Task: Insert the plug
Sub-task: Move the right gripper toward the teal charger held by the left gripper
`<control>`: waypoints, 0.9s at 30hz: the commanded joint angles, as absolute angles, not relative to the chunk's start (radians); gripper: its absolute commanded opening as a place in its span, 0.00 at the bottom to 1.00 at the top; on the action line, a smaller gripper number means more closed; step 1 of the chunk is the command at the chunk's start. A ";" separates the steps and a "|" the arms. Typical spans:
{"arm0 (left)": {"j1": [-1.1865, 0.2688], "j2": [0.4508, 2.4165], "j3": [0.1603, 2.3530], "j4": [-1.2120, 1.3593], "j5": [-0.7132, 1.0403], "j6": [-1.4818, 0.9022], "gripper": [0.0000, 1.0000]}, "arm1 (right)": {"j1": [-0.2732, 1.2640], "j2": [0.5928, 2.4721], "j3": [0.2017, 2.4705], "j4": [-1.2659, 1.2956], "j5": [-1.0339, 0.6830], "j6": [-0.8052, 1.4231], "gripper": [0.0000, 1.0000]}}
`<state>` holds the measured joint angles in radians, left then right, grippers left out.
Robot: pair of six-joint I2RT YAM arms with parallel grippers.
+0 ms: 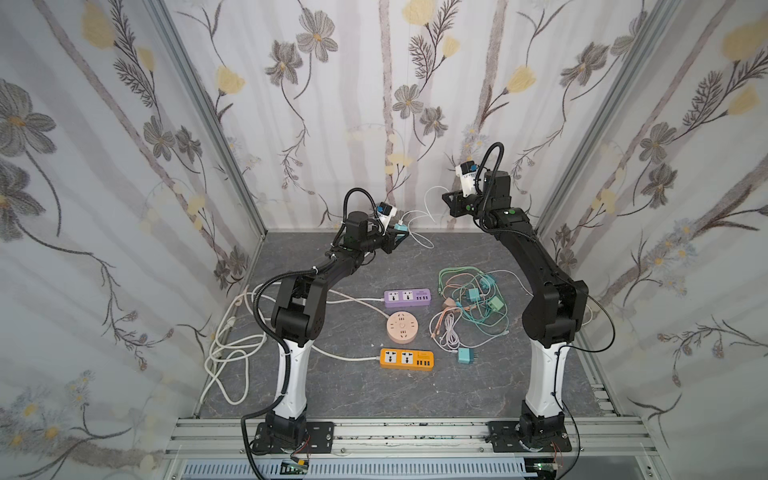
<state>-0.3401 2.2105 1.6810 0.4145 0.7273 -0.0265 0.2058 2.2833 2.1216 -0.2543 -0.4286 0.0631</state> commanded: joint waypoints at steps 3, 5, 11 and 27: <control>-0.328 2.254 1.703 0.444 0.788 -0.029 0.08 | 0.175 2.278 2.121 -0.352 -0.469 -0.018 0.47; -0.327 2.259 1.701 0.408 0.801 -0.004 0.08 | 0.165 2.246 2.099 -0.432 -0.496 -0.120 0.59; -0.327 2.243 1.668 0.310 0.834 0.084 0.07 | 0.137 2.096 1.952 -0.577 -0.311 -0.360 0.76; -0.318 2.216 1.652 0.259 0.916 0.149 0.06 | 0.141 1.950 1.818 -0.751 -0.843 -0.591 0.86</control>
